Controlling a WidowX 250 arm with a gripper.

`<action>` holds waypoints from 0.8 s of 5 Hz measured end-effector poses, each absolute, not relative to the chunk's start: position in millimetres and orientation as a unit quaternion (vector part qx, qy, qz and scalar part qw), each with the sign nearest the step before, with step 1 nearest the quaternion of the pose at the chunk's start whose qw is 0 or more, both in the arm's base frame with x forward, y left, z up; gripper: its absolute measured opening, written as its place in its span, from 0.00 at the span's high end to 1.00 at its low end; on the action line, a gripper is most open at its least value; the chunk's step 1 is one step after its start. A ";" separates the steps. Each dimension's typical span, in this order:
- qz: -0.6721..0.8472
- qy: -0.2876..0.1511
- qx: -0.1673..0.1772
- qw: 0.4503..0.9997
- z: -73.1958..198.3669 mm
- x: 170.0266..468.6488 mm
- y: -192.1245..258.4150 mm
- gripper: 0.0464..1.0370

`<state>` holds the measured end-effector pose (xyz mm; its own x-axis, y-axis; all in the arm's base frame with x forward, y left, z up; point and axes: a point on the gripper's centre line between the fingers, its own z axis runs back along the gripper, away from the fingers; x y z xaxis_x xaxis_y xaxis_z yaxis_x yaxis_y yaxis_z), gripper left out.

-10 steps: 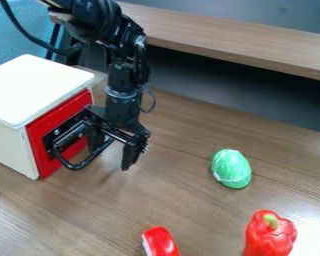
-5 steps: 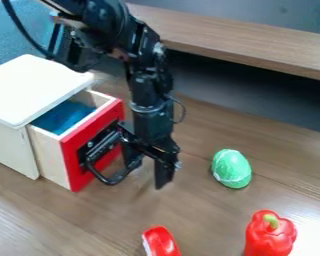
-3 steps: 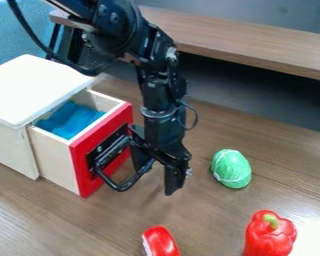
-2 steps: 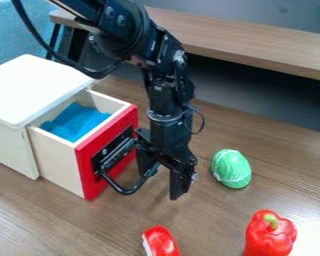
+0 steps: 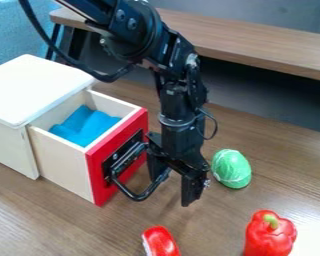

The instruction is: Open the drawer

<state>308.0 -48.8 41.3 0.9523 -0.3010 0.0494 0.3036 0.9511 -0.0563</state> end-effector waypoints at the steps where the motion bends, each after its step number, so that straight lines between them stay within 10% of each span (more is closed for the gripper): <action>1: -0.146 -0.020 -0.031 0.989 41.3 308.0 -48.6 0.04; 4: -0.116 -0.094 -0.024 0.989 122.1 296.0 -33.9 0.04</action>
